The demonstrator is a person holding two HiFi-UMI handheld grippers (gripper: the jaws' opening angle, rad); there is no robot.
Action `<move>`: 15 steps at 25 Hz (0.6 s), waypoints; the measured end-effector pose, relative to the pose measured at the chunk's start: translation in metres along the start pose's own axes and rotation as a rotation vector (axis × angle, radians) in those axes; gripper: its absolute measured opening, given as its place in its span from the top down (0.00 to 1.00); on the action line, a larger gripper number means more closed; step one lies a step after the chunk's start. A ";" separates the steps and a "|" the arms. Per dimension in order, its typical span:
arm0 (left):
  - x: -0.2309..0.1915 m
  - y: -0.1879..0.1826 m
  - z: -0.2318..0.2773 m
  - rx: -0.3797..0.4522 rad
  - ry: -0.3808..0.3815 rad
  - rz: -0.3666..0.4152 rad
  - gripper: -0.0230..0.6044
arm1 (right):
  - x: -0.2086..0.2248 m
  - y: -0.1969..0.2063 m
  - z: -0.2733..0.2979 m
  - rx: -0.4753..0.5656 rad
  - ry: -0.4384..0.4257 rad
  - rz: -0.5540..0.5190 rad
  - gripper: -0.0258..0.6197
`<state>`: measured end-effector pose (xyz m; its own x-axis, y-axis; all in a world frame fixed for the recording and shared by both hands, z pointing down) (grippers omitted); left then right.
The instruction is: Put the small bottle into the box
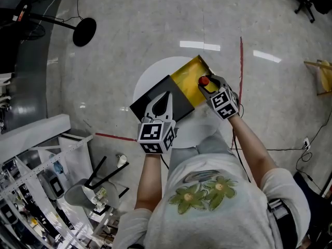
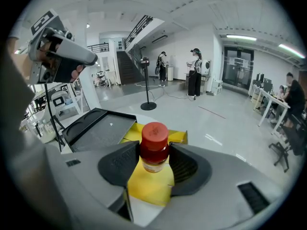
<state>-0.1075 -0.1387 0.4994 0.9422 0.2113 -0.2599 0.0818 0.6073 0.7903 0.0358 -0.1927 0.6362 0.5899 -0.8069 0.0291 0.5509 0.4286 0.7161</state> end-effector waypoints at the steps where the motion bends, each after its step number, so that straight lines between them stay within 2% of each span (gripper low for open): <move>1: -0.001 0.001 0.000 -0.002 -0.002 -0.001 0.96 | 0.000 0.001 0.002 -0.006 -0.003 -0.002 0.65; 15: -0.009 0.010 0.003 -0.017 -0.034 -0.028 0.96 | -0.001 0.019 0.029 -0.064 -0.043 -0.018 0.65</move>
<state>-0.1145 -0.1368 0.5108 0.9500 0.1684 -0.2628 0.1030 0.6257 0.7733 0.0280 -0.1956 0.6699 0.5544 -0.8309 0.0472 0.5987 0.4376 0.6709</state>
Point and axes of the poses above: the fingertips, and each gripper's own axes: z forward along the fingers, x to its right, y out of its underside, the point moved 3 cm from there along -z, backward along the fingers
